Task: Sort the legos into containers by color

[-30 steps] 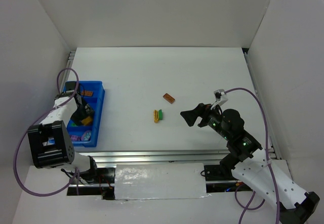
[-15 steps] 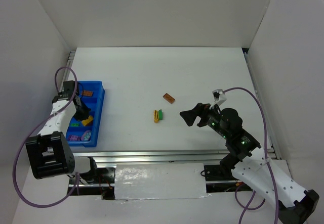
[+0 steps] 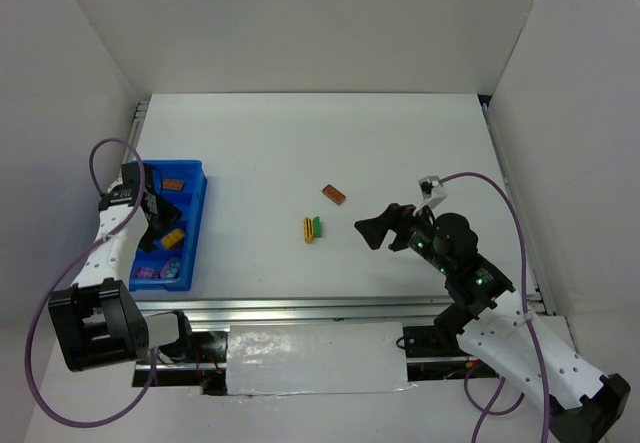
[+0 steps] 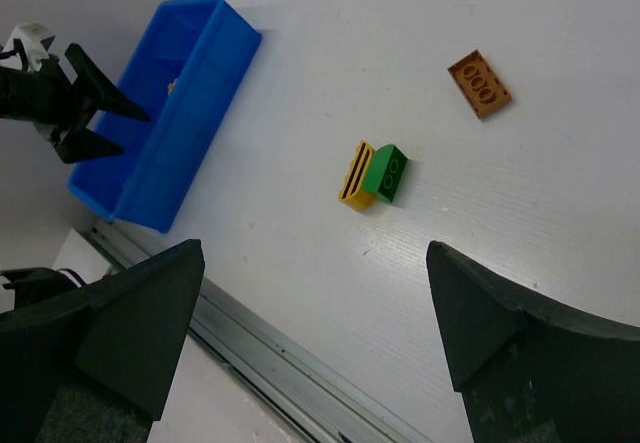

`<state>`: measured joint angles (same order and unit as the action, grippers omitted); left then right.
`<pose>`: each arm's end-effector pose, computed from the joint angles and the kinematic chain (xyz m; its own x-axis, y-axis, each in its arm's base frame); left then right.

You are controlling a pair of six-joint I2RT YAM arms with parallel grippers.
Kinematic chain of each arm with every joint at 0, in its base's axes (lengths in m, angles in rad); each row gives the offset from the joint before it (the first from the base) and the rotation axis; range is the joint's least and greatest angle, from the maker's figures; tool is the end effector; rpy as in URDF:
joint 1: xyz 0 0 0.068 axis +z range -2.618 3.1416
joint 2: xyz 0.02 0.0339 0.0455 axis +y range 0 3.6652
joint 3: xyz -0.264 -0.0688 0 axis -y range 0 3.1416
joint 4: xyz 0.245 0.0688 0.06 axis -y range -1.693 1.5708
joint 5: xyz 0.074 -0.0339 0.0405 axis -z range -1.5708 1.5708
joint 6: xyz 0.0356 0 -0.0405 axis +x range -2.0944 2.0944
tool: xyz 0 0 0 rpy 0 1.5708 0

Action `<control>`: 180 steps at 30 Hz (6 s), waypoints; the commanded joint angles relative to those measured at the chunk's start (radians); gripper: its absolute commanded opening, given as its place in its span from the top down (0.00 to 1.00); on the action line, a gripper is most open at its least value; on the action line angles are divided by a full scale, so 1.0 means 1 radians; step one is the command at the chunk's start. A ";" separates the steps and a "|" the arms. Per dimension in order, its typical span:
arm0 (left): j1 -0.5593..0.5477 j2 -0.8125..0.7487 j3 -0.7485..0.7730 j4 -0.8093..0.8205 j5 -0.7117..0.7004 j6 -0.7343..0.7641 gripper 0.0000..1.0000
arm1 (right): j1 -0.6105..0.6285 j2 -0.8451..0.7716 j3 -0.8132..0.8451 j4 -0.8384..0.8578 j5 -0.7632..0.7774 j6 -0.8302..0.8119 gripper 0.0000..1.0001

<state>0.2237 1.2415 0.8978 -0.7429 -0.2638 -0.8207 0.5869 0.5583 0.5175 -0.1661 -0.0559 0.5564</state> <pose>0.2280 0.0614 0.2413 -0.3450 -0.8029 -0.4862 -0.8581 0.4797 -0.1832 0.1242 0.0850 0.2808 -0.4613 0.3265 -0.8250 -0.4178 0.7403 0.5266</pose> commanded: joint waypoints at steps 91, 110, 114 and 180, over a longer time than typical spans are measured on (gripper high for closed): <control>-0.060 0.203 -0.115 0.059 -0.193 -1.094 0.49 | 0.097 -0.018 -0.008 0.046 0.093 -0.013 0.00; -0.046 0.013 -0.039 0.013 -0.187 -1.032 1.00 | 0.099 -0.008 -0.007 0.046 0.096 -0.012 0.01; -0.041 -0.051 -0.043 0.013 -0.193 -1.032 1.00 | 0.099 -0.014 -0.004 0.040 0.099 -0.012 0.00; 0.037 -0.027 0.208 0.148 0.006 -0.237 1.00 | 0.096 0.028 0.004 0.033 0.119 -0.019 0.00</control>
<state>0.2543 1.1877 1.1351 -0.6453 -0.2531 -1.0504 0.6765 0.5850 0.5156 -0.1661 0.0608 0.5518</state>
